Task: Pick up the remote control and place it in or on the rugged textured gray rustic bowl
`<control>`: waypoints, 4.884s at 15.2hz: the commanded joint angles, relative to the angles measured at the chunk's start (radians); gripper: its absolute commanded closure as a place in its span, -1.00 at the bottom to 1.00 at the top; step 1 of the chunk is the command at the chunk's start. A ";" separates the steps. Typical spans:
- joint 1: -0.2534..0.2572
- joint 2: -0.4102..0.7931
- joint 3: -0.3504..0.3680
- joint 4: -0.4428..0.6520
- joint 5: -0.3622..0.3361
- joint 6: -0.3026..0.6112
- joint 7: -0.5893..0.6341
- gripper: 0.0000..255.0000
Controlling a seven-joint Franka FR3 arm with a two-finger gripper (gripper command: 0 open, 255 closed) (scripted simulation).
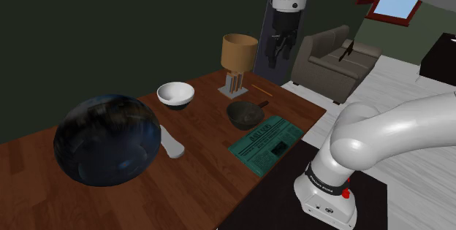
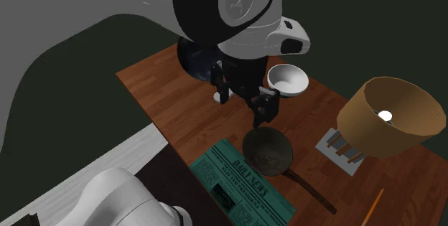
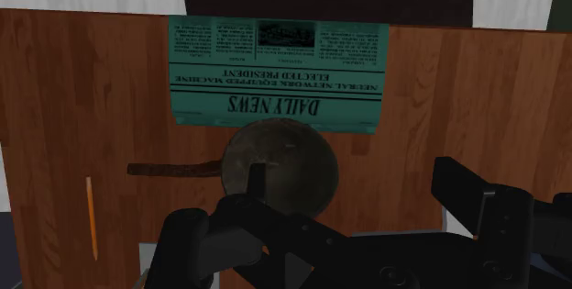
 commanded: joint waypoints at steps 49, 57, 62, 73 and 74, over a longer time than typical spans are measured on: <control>0.170 1.387 0.236 0.492 -0.102 0.937 0.614 -1.00; 0.172 1.402 0.232 0.494 -0.107 0.951 0.617 -1.00; 0.172 1.403 0.232 0.494 -0.107 0.951 0.617 1.00; 0.164 1.352 0.243 0.488 -0.093 0.906 0.608 1.00; 0.162 1.342 0.246 0.488 -0.090 0.897 0.606 1.00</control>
